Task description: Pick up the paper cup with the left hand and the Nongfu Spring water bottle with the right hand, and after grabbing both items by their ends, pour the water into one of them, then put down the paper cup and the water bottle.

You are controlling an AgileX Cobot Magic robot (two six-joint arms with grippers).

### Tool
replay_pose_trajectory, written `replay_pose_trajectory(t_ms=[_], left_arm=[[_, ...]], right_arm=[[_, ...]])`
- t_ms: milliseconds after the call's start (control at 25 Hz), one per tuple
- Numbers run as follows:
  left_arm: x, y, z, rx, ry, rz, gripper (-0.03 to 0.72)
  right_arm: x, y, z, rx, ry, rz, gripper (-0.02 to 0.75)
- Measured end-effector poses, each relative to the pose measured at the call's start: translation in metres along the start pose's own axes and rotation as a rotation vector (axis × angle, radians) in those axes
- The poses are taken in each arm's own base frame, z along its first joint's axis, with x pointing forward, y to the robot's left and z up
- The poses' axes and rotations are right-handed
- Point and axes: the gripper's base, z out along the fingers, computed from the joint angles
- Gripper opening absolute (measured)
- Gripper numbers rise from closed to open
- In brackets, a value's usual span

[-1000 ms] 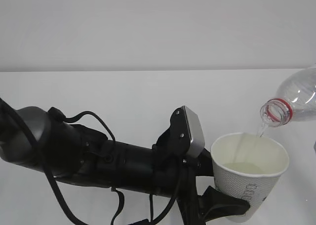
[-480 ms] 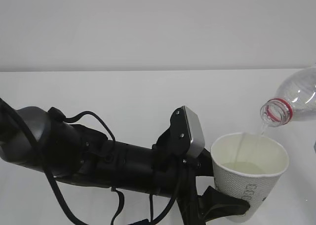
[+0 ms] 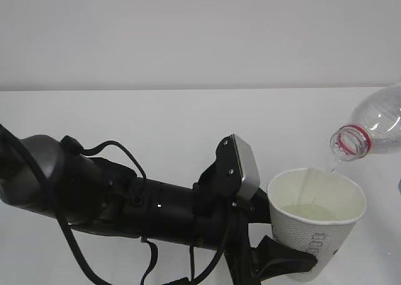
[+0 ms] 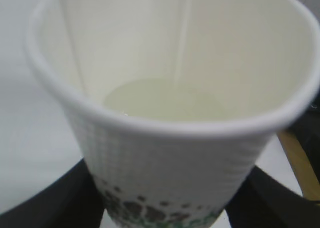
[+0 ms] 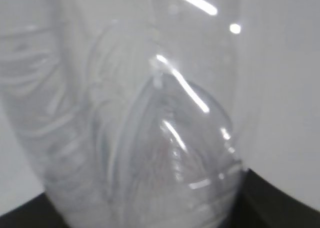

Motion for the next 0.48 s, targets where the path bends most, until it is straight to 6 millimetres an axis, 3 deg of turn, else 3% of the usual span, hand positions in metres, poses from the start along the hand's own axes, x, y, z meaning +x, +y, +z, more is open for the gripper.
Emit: replay_pose_trajectory(t_ms=[480], left_arm=[[0.0003,0.0002,0.0,-0.002,0.003,0.0,0.492]], right_arm=[[0.0,0.0,0.0,0.0,0.0,0.0,0.421]])
